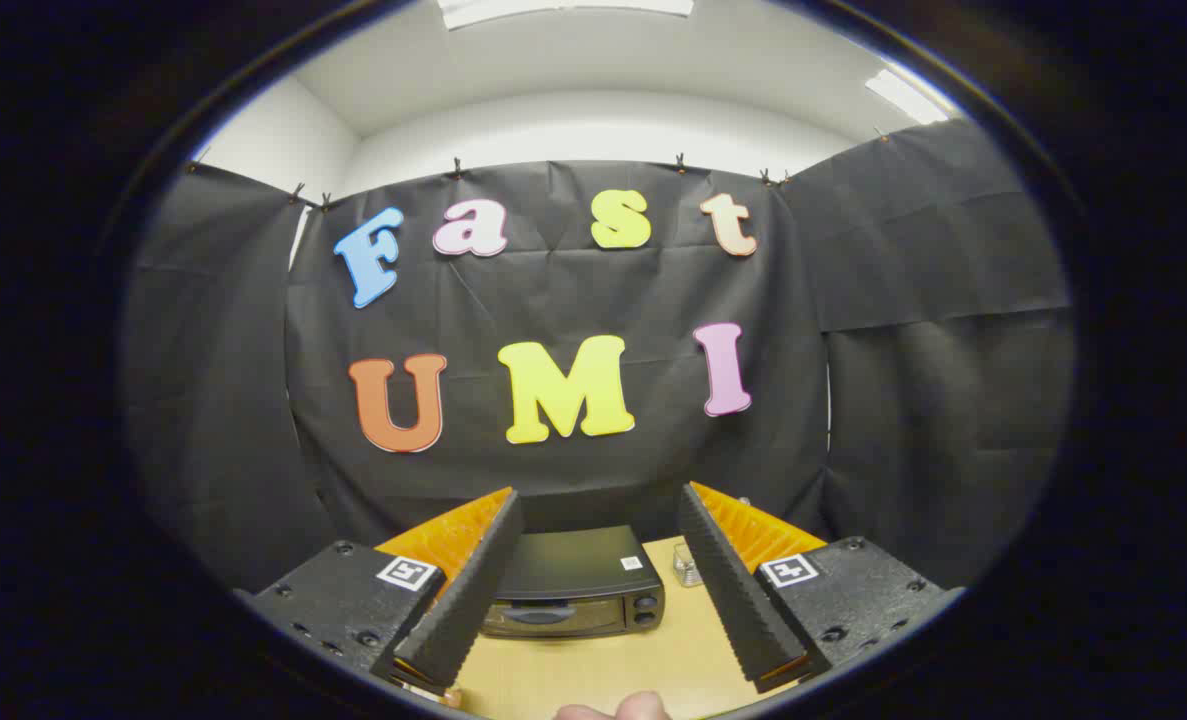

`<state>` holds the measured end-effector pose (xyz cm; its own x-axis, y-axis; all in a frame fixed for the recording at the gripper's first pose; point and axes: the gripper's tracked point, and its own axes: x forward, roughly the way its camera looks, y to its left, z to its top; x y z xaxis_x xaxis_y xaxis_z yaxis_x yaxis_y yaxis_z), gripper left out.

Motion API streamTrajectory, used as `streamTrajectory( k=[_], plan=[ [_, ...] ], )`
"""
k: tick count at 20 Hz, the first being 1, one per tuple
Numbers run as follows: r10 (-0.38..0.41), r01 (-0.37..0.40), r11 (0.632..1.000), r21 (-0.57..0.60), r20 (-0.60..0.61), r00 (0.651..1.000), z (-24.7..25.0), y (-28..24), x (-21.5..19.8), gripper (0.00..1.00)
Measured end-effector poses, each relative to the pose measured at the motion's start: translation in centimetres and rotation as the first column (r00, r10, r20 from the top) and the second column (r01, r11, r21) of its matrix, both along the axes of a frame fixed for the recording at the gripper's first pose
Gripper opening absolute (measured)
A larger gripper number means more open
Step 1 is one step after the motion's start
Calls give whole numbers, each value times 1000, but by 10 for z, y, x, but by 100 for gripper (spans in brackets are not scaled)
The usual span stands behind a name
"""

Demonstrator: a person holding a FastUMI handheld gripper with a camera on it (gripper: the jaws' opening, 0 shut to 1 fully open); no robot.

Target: Open the toaster oven, put the food inside, and close the toaster oven door.

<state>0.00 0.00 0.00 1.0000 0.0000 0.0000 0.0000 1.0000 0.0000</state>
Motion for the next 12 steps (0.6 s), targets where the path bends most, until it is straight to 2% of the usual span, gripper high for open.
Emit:
streamTrajectory(
  k=[12],
  plan=[
    [55,-54,998,27,-23,998,-5,10,4,100]
  ],
)
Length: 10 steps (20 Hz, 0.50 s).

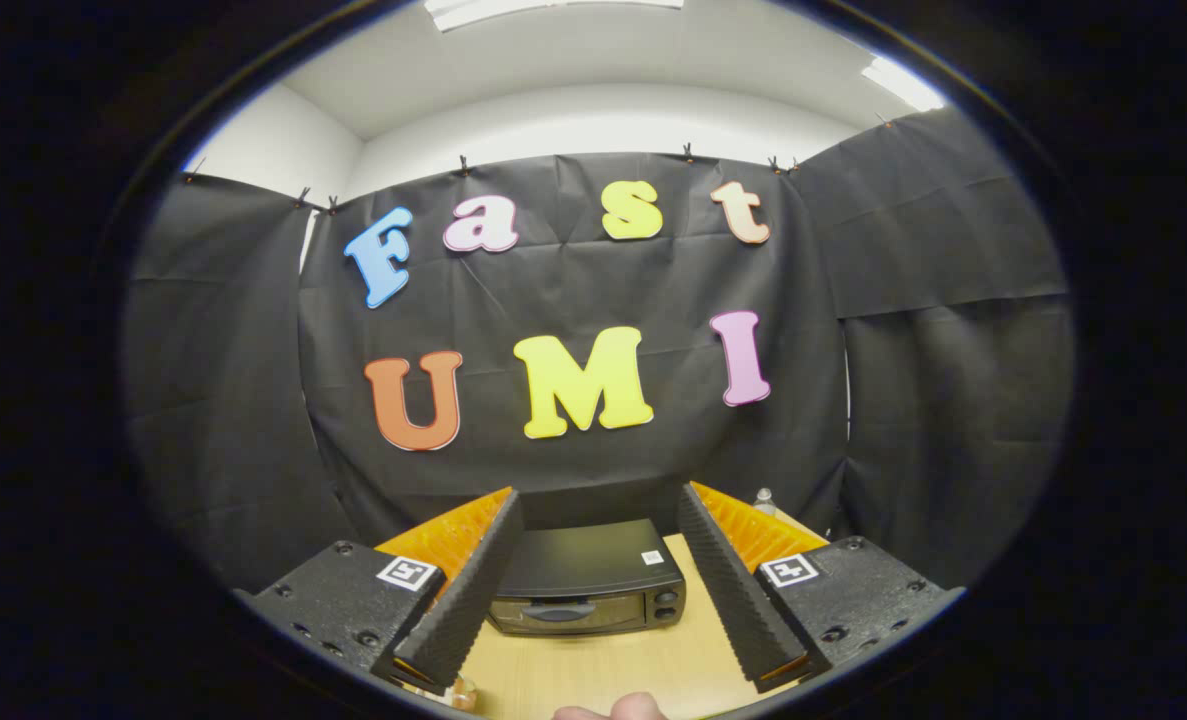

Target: Open the toaster oven, put the food inside, and close the toaster oven door.

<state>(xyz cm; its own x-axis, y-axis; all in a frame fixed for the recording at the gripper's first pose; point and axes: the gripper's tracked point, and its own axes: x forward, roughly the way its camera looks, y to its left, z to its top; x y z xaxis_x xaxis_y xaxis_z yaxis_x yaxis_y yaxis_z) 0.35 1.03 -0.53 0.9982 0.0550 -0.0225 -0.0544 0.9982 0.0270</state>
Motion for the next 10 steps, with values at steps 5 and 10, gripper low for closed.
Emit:
streamTrajectory(
  k=[5,10],
  plan=[
    [30,-30,1000,-3,-13,999,-2,7,2,100],
    [45,-45,999,4,-24,999,-5,12,5,100]
  ],
)
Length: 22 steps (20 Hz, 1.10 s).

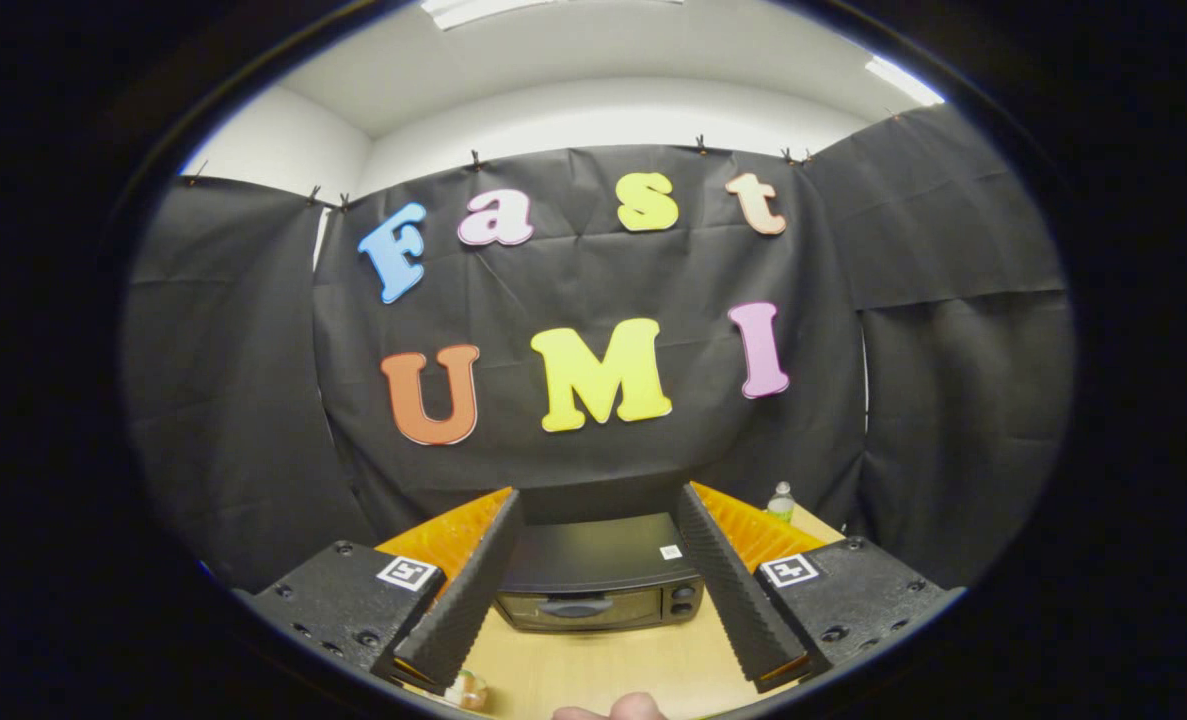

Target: Open the toaster oven, put the food inside, and close the toaster oven door.

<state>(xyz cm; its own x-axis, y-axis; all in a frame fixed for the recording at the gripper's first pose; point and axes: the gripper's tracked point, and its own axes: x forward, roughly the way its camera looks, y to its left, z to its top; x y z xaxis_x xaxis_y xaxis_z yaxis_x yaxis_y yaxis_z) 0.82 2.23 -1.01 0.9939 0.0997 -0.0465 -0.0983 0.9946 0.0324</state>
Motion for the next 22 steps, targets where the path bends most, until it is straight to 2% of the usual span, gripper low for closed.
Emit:
streamTrajectory(
  k=[11,19,22],
  plan=[
    [5,-5,1000,-15,-23,1000,-21,-1,24,100],
    [21,-20,1000,9,-116,993,-89,10,85,100],
    [28,-30,1000,-8,-157,987,-129,18,115,100]
  ],
)
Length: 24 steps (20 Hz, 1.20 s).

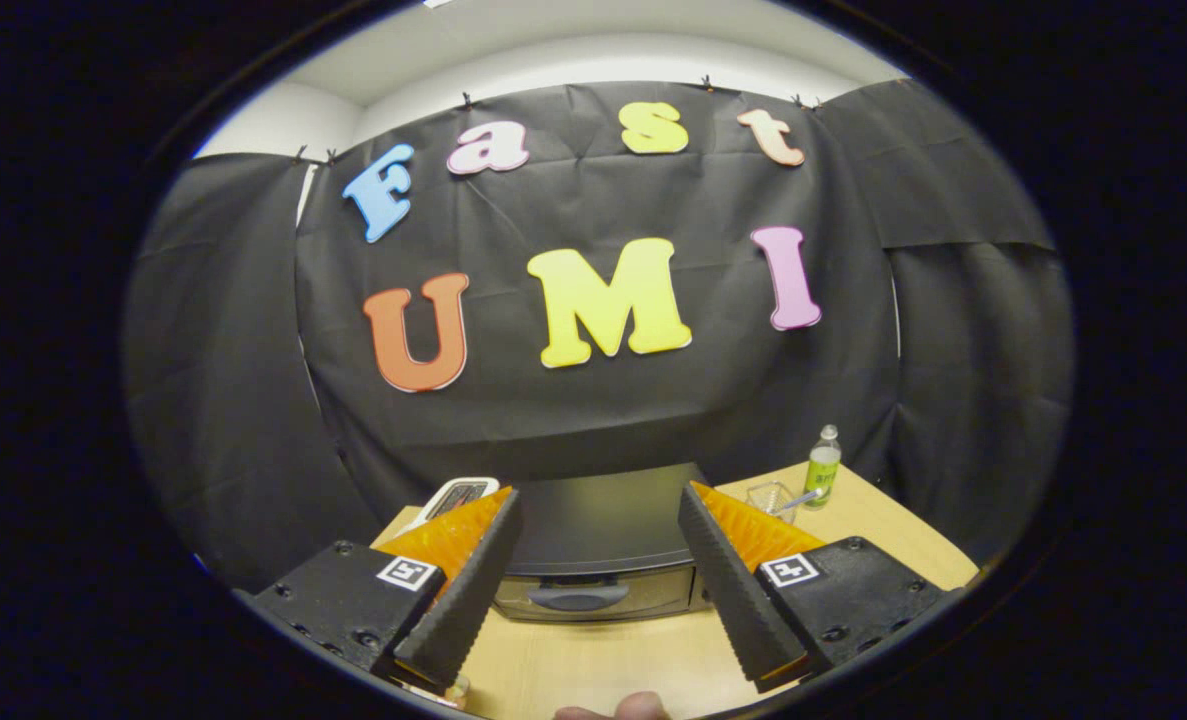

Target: Open the toaster oven, put the food inside, and close the toaster oven door.

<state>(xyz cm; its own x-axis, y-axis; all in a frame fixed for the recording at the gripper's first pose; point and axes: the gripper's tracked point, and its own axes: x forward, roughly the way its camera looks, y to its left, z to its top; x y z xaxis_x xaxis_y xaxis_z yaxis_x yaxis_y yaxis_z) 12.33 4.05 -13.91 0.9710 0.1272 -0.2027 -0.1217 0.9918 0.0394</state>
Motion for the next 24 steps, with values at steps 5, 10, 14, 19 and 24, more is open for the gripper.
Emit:
streamTrajectory(
  k=[5,10,14,19,24],
  plan=[
    [7,-11,999,-32,-107,994,-74,14,35,100],
    [12,-22,999,-49,-196,981,-132,28,56,100],
    [-13,-1,998,-60,-242,970,-157,26,63,100],
    [-39,8,993,-119,-259,965,-169,22,70,100],
    [-32,37,999,11,-298,954,-181,19,70,100]
  ],
)
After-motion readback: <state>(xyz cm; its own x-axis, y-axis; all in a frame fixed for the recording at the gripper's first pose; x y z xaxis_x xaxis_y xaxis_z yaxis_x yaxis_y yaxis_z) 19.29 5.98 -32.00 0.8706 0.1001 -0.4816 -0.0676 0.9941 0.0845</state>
